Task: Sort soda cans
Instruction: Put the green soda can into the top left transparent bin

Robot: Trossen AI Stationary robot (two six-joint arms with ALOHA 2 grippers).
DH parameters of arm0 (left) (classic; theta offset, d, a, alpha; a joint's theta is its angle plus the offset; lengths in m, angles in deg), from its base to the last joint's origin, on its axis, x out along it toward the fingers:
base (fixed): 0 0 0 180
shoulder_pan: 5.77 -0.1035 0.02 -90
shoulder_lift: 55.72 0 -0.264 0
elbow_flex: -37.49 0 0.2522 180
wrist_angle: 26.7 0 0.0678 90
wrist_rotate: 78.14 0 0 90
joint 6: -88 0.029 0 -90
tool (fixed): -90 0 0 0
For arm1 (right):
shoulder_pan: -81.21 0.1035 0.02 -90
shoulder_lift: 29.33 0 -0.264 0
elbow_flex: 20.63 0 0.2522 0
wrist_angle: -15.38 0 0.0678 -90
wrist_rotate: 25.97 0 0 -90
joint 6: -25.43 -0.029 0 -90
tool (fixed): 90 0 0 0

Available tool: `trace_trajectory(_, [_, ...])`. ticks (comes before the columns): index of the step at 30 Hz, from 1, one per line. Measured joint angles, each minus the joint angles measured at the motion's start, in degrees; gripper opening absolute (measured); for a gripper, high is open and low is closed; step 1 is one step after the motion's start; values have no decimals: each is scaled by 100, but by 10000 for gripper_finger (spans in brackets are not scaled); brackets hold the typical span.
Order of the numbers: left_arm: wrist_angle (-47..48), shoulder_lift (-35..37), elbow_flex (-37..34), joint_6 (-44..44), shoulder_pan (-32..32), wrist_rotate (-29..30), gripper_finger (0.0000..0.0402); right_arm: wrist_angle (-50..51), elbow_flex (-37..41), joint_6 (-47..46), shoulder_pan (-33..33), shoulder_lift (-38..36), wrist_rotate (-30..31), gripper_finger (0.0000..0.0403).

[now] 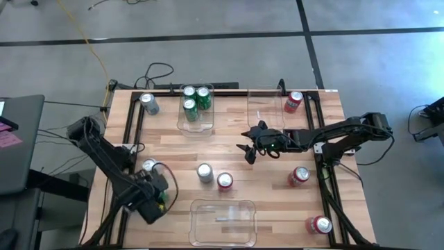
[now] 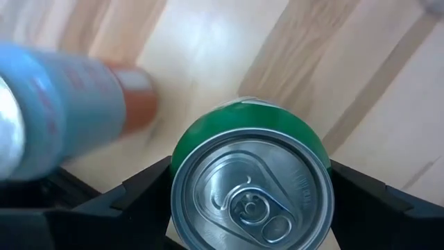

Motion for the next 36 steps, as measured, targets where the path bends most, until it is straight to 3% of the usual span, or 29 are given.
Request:
trace_trajectory(14, [1027,4,1625,2460,-1594,658,301,145,0,52,70,0,-11,285])
trace_trajectory(24, [1063,11,2373,4339,-3254,1029,301,339,0,55,72,0,-125,285])
trace_trajectory(36, [-779,11,2430,6648,-5228,783,301,357,0,157,66,175,-128,285])
